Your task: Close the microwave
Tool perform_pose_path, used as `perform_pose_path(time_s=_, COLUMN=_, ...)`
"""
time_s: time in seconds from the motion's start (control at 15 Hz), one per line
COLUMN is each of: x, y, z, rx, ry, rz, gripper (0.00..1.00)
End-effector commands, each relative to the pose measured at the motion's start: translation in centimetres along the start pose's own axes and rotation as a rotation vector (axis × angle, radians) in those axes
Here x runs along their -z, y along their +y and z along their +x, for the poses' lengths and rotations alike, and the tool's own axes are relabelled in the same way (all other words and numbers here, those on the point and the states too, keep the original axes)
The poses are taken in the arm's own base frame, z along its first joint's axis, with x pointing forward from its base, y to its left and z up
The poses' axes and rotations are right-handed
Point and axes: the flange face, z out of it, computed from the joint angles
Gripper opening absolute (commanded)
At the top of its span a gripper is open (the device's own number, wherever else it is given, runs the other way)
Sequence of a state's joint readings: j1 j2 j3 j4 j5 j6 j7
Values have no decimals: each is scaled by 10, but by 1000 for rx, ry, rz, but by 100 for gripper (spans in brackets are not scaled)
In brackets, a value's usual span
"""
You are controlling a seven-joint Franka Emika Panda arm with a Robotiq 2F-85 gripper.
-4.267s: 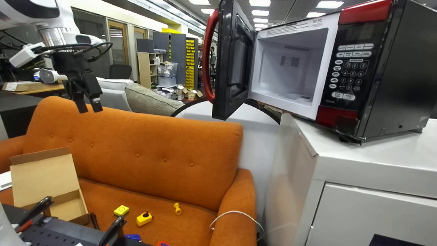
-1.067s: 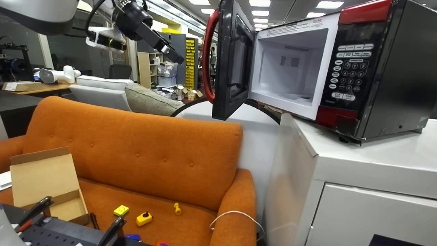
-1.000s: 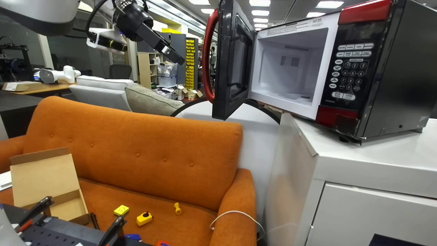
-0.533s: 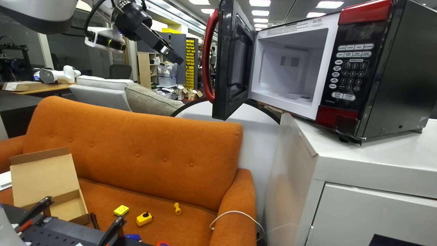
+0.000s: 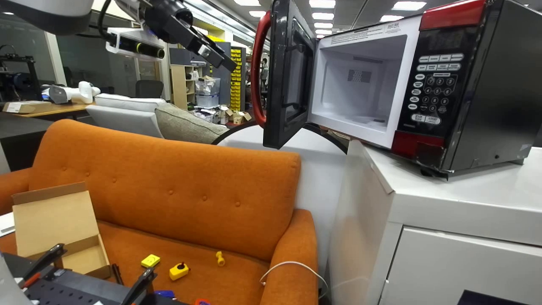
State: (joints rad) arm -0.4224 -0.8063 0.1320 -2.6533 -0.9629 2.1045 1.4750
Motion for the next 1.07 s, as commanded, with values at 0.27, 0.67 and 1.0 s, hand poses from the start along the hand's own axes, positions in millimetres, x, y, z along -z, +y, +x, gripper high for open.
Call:
perform_pose_path(time_s=0.27, x=-35, y=-20, z=13, rx=-117, ry=112, rz=-74, gripper=100)
perform_pose_path(time_s=0.67, x=-57, y=-31, z=19, rx=-199, ry=82, rz=-112, gripper=100)
perform_pose_path(time_s=1.0, x=-74, y=-36, z=21, rx=-244, ry=69, rz=-114, gripper=72)
